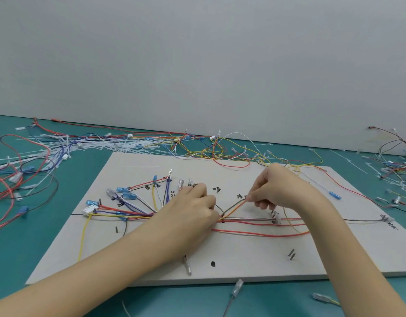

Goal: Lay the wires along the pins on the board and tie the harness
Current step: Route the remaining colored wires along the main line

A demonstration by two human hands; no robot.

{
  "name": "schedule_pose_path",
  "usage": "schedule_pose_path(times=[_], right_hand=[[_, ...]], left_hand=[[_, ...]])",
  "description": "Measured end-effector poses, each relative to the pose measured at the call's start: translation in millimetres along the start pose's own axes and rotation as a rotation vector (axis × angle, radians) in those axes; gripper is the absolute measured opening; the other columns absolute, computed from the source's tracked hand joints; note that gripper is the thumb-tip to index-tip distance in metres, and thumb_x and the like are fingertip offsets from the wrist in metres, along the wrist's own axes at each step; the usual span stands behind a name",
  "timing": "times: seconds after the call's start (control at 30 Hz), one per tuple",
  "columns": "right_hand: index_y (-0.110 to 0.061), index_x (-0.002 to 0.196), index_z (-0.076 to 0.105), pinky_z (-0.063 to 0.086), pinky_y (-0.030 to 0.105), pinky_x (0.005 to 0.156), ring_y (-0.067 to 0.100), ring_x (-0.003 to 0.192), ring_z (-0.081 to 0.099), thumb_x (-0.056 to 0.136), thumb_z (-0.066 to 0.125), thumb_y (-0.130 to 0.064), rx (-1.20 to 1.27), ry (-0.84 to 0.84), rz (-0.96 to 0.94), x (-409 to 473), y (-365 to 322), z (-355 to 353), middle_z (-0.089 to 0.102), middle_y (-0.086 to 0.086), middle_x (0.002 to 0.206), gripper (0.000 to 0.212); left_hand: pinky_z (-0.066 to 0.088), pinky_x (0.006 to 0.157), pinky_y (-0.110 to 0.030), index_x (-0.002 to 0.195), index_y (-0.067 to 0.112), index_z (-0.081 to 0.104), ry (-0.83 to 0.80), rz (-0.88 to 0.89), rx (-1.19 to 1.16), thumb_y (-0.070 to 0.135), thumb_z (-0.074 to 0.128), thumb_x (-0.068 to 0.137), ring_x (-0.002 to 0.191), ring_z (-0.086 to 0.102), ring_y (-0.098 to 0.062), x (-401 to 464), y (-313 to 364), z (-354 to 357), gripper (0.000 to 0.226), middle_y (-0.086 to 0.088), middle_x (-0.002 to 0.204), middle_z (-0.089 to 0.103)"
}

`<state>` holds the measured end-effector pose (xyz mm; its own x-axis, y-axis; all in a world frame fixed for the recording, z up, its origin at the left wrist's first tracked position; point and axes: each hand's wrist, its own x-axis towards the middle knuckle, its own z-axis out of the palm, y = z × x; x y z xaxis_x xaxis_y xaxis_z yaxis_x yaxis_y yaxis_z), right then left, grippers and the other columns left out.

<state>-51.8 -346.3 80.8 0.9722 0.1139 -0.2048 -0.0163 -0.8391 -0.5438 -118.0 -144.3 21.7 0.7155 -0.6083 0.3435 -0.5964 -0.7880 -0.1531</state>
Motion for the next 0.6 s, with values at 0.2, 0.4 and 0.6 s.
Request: schedule_pose_path(times=[0.2, 0.4, 0.6], right_hand=[[0.008, 0.089, 0.071, 0.06, 0.037, 0.072, 0.022, 0.053, 0.06, 0.084, 0.058, 0.002, -0.111, -0.011, 0.008, 26.9, -17.7, 8.2, 0.068, 0.014, 0.065, 0.015], [0.007, 0.099, 0.068, 0.058, 0.045, 0.082, 0.032, 0.072, 0.07, 0.086, 0.046, 0.002, -0.112, 0.005, -0.001, 50.2, -37.0, 25.4, 0.072, 0.021, 0.078, 0.026], [-0.002, 0.103, 0.069, 0.055, 0.036, 0.088, 0.023, 0.076, 0.07, 0.084, 0.045, -0.001, -0.111, 0.03, -0.001, 63.3, -49.4, 39.7, 0.075, 0.015, 0.084, 0.031]], left_hand=[[0.019, 0.077, -0.031, 0.093, 0.025, 0.071, -0.107, -0.27, -0.318, 0.045, 0.057, 0.092, 0.097, 0.041, -0.013, 23.8, -9.6, 7.1, 0.025, 0.01, 0.091, 0.066], [0.035, 0.094, -0.032, 0.09, 0.032, 0.07, -0.125, -0.498, -0.647, 0.035, 0.077, 0.078, 0.094, 0.051, -0.009, 33.2, -14.3, 9.7, 0.013, 0.016, 0.076, 0.064], [0.028, 0.088, -0.032, 0.097, 0.039, 0.075, -0.13, -0.516, -0.603, 0.041, 0.074, 0.08, 0.11, 0.042, -0.014, 30.5, -12.3, 12.5, 0.016, 0.015, 0.091, 0.063]])
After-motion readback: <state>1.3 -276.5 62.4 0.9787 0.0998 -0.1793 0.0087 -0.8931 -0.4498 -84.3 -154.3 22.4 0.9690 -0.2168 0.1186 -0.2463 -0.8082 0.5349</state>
